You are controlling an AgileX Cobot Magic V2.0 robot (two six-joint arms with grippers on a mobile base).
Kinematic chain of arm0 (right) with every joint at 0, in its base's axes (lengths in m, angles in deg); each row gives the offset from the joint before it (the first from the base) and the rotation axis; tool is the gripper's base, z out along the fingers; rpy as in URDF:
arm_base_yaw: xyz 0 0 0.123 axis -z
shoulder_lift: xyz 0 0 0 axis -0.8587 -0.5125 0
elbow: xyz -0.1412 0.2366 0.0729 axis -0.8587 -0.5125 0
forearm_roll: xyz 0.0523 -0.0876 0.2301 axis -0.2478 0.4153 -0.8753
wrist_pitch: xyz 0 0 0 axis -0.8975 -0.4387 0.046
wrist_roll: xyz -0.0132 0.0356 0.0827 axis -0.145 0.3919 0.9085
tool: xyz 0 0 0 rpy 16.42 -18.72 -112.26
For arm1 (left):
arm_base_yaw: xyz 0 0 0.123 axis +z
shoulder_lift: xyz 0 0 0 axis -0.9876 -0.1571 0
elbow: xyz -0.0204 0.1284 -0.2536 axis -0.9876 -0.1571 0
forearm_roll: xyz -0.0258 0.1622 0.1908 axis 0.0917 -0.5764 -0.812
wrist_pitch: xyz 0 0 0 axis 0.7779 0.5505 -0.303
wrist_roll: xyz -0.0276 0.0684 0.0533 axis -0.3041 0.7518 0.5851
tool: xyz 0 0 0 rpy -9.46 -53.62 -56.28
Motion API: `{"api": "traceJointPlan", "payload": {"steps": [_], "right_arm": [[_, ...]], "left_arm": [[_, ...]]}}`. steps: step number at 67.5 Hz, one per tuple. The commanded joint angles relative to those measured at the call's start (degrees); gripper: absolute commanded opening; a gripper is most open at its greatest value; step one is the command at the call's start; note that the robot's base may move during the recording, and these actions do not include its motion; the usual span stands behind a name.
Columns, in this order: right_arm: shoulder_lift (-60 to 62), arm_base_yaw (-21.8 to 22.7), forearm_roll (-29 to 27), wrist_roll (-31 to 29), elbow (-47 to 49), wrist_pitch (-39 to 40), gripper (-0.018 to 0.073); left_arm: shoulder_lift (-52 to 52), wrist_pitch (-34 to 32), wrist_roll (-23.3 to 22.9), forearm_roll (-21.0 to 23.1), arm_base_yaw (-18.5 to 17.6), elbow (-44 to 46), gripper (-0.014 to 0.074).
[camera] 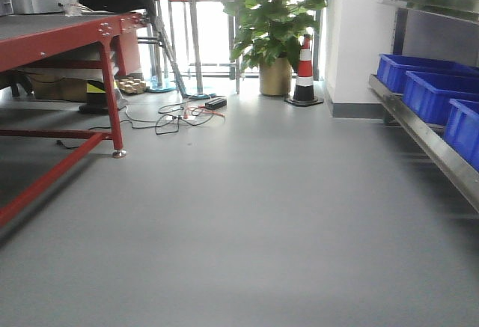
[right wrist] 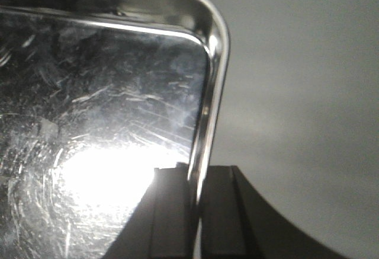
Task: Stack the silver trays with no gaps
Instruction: 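Carry the tray in both grippers while the base drives away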
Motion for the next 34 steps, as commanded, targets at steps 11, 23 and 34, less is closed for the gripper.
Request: {"api": "traceJointPlan", "payload": {"steps": [11,23,34], "right_arm": [[0.15,-1.77,-1.20,-0.64,1.02,18.17,-0.0015],[0.15,-1.77,-1.20,-0.64,1.02,19.90,-0.0015],[0.15,-1.77,-1.20,-0.64,1.02,19.90,-0.0015]], "left_arm": [[-1.18,-12.51,-0.20,2.22,-1.51,0.35,-0.0018],[-1.18,-12.51,-0.20,2.22,-1.51,0.35,-0.0018],[-1.18,-12.51,-0.20,2.22,-1.51,0.35,-0.0018]]}}
